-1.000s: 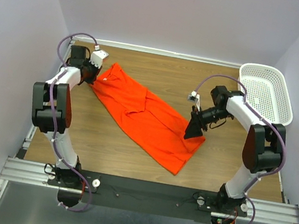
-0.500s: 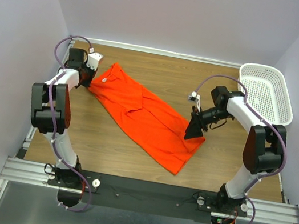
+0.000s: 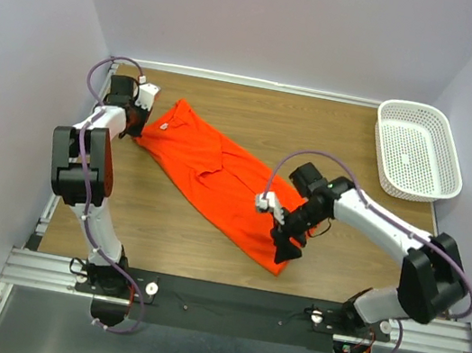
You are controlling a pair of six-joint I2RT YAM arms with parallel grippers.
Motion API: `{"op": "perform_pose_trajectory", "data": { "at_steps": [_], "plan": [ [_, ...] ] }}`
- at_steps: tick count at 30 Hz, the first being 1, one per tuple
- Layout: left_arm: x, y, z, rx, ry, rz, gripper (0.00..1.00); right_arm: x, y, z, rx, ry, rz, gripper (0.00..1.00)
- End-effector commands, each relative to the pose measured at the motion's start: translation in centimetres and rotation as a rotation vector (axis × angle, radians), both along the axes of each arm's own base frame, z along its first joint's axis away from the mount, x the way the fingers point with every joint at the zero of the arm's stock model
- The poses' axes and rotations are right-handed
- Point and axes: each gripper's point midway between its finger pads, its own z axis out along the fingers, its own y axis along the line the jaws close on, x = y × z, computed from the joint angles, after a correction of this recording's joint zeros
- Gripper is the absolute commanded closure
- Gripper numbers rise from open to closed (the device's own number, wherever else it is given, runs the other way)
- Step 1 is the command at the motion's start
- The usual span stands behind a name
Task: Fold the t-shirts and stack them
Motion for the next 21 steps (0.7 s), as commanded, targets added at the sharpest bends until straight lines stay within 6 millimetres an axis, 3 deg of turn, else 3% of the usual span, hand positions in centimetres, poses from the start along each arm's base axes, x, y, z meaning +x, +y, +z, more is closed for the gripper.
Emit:
{"op": "perform_pose_trajectory", "data": {
  "at_steps": [1,2,10,15,21],
  "plan": [
    [0.5,0.9,0.2,0.013,0.005,0.034,1.0,1.5,0.1,-2.1,-0.131,-0.246,-0.039,0.34],
    [0.5,1.0,0.1,0.014,0.008,0.035,1.0,0.9,0.9,-2.2,-0.136,-0.282,-0.027,0.34],
    [0.7,1.0,0.1,0.016,0.006,0.028,1.0,-1.4,0.7,-6.6,-0.312,-0.382,-0.002,0.27],
    [0.7,1.0,0.2,0.012,0.001,0.026,1.0,-1.3,1.2,-6.8,-0.339,-0.432,-0.024,0.3],
    [0.8,0.9,0.5,0.011,-0.004,0.023,1.0,-1.6,1.3,-7.7,-0.39,-0.464,-0.022,0.52]
  ]
}}
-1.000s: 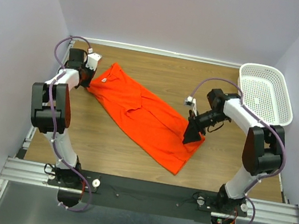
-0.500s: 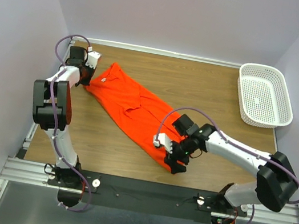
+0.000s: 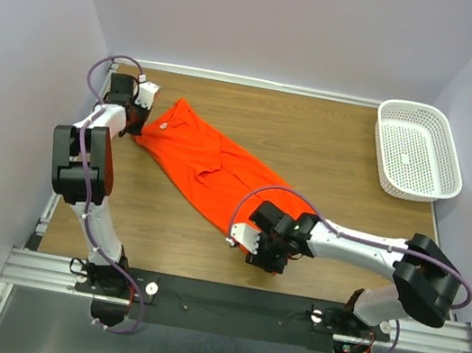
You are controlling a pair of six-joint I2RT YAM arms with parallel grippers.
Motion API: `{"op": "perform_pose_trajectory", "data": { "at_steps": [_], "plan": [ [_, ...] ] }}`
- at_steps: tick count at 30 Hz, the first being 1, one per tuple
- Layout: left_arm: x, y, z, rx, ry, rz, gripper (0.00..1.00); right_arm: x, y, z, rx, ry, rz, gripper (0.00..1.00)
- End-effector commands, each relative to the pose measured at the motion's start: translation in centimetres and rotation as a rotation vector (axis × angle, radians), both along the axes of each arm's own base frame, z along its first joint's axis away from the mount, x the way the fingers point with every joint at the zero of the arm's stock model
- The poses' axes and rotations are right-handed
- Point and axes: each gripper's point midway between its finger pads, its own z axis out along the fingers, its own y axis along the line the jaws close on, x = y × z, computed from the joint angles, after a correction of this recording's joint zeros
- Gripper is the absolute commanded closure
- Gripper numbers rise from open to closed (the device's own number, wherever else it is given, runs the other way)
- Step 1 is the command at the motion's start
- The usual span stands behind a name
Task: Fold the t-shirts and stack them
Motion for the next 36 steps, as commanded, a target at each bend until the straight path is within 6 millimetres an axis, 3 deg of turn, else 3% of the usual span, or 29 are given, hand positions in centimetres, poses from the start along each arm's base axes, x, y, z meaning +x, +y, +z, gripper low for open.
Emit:
{"op": "perform_pose_trajectory", "data": {
  "at_steps": [1,7,12,23,29,33,34,35,36],
  "plan": [
    [0.3,0.7,0.4,0.009,-0.006,0.019,1.0,0.6,-0.2,-1.0,-0.047,-0.056,-0.043,0.55],
    [0.2,0.9,0.0,0.016,0.006,0.027,1.0,0.1,-0.7,-1.3,-0.063,-0.063,-0.033,0.74],
    [0.3,1.3,0.2,0.032,0.009,0.044,1.0,0.1,-0.9,-1.1,-0.066,-0.073,-0.013,1.0],
    [0.3,2.7,-0.7,0.085,0.059,0.094,1.0,-1.1,-2.7,0.7,-0.082,-0.077,0.133,0.99],
    [-0.4,2.6,-2.3,0.079,0.103,0.101,1.0,-2.0,-3.0,-0.2,-0.112,-0.023,0.158,0.99],
    [-0.6,3.2,-2.1,0.106,0.105,0.133,1.0,-2.2,-3.0,-0.3,-0.115,-0.02,0.167,0.99],
    [-0.6,3.3,-2.0,0.108,0.102,0.141,1.0,-2.1,-2.9,-0.2,-0.112,-0.024,0.163,0.96],
    [-0.5,3.4,-1.8,0.11,0.098,0.147,0.98,-2.0,-2.7,-0.1,-0.106,-0.028,0.164,0.79],
    [-0.4,3.5,-1.1,0.115,0.08,0.154,0.85,-1.9,-2.4,0.2,-0.095,-0.033,0.159,0.66]
  ]
}}
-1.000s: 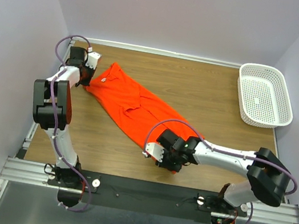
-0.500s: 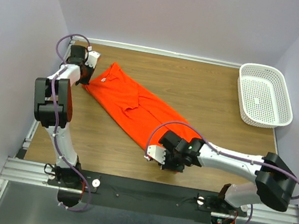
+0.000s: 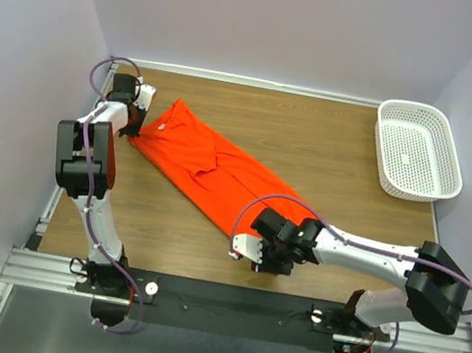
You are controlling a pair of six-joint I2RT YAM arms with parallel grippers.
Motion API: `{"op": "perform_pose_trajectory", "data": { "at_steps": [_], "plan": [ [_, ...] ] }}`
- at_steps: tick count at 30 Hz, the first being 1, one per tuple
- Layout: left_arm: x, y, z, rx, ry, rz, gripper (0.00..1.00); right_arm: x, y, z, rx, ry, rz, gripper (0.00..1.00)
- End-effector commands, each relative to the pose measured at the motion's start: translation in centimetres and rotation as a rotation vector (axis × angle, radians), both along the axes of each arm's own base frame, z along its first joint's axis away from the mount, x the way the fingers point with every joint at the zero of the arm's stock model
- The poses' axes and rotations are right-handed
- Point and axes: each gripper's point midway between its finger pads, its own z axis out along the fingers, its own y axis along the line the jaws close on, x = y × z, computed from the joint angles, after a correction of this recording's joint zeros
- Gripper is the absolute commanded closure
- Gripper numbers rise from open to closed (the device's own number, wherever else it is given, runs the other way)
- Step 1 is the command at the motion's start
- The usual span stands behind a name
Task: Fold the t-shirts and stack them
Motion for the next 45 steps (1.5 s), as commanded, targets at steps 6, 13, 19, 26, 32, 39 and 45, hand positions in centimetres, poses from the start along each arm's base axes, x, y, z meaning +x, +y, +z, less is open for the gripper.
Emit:
{"op": "perform_pose_trajectory", "data": {
  "at_steps": [6,13,19,26,32,39,45],
  "plan": [
    [1.6,3.4,7.3,0.114,-0.203,0.191,0.58,0.9,1.6,4.2,0.097,-0.067,-0.011,0.19],
    [1.9,4.1,15.7,0.079,-0.478,0.354,0.41,6.5,3.9,8.8,0.312,-0.023,-0.215,0.16],
    [3.3,-2.2,20.3,-0.26,-0.693,0.166,0.21,16.0,1.0,10.0,0.505,0.074,-0.528,0.17],
    [7.1,-12.1,14.2,-0.59,-0.461,-0.027,0.39,21.4,0.0,8.7,0.608,0.253,-0.639,0.19],
    [10.5,-12.8,9.9,-0.56,-0.403,0.068,0.4,22.1,-0.8,7.6,0.613,0.306,-0.691,0.2],
    [12.5,-12.0,6.3,-0.495,-0.354,0.148,0.4,22.5,-1.5,6.9,0.62,0.341,-0.727,0.2],
    [13.4,-11.1,4.9,-0.446,-0.331,0.176,0.41,22.3,-1.6,6.5,0.613,0.35,-0.732,0.2]
  ]
}}
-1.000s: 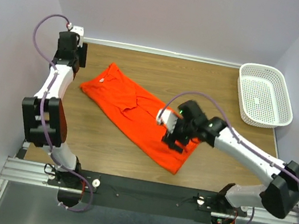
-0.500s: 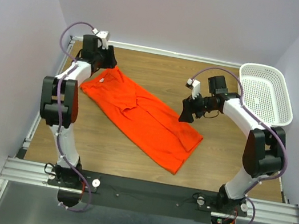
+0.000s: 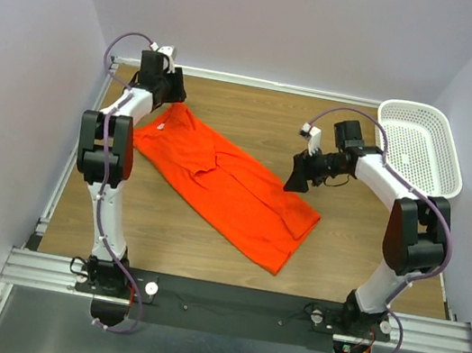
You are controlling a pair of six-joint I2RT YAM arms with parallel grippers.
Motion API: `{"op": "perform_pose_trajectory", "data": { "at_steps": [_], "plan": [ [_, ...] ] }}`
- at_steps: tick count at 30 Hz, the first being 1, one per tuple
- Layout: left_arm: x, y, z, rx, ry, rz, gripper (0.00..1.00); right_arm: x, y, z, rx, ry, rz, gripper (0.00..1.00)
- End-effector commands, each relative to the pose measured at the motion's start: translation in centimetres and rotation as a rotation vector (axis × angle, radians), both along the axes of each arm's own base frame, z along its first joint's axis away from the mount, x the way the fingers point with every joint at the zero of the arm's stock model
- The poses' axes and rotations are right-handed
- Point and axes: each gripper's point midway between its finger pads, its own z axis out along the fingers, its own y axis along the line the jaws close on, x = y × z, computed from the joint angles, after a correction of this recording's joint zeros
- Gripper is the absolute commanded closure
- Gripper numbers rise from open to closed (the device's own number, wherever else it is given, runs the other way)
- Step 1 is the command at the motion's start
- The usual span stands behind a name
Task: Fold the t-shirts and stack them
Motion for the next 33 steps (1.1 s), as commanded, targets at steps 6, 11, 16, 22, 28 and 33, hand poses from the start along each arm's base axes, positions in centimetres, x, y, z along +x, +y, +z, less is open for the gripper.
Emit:
{"op": "perform_pose_trajectory", "data": {
  "at_steps": [6,11,16,22,28,33],
  "plan": [
    [1.6,0.2,-3.8,0.018,0.088,-0.004,0.49,1.5,-2.9,-2.2,-0.185,-0.02,-0.109,0.22],
    [1.9,-0.2,-4.3,0.007,0.094,-0.027,0.52,0.8,-5.6,-3.6,-0.329,-0.039,-0.145,0.25],
    [2.2,-0.1,-4.4,0.01,0.098,-0.036,0.53,-2.4,-6.9,-4.7,-0.382,0.009,-0.094,0.29],
    [1.9,0.5,-4.8,0.006,0.112,-0.037,0.53,-4.1,-8.4,-5.1,-0.448,0.02,-0.072,0.31],
    [1.5,0.8,-5.4,0.0,0.121,-0.039,0.53,-4.8,-9.2,-5.4,-0.484,0.024,-0.071,0.37],
    [1.2,0.6,-5.7,-0.01,0.128,-0.054,0.53,-5.5,-9.4,-5.5,-0.489,0.033,-0.056,0.48]
  ]
}}
